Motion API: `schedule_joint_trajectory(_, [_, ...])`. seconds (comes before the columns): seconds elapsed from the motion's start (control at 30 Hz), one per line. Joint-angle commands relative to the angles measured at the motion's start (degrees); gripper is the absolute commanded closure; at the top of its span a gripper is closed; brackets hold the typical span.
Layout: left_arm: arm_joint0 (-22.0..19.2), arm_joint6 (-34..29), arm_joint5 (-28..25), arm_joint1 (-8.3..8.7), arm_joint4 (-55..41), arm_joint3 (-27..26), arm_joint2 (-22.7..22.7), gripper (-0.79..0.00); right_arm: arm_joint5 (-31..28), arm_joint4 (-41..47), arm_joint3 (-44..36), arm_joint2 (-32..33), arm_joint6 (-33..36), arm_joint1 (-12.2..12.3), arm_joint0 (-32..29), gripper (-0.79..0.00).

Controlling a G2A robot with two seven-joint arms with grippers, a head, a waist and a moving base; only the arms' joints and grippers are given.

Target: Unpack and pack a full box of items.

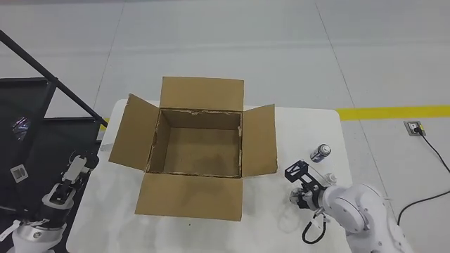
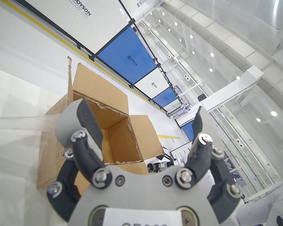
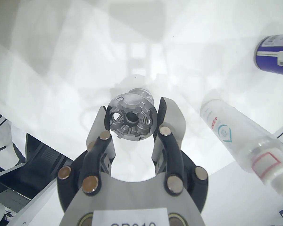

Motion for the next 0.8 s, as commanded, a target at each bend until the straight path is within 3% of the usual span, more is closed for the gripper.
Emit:
schedule_joint_trajectory(0.0, [0.00, 0.00, 0.00, 0.00, 0.00, 0.00, 0.00, -0.785, 0.55, -0.60, -3.32, 1.00, 0.44, 0.26, -1.12, 0.000])
schedule_joint_trajectory(0.27, [0.00, 0.00, 0.00, 0.00, 0.00, 0.00, 0.00, -0.785, 0.08, -1.37, -10.95, 1.89, 3.24, 0.89, -2.31, 0.000])
schedule_joint_trajectory(0.6, [0.00, 0.00, 0.00, 0.00, 0.00, 0.00, 0.00, -0.785, -1.42, 1.43, -2.70, -2.30, 3.01, 0.80, 3.68, 0.000])
schedule_joint_trajectory(0.77, [0.00, 0.00, 0.00, 0.00, 0.00, 0.00, 0.00, -0.785, -0.97, 1.91, -2.70, -1.94, 0.80, 0.99, 3.53, 0.000])
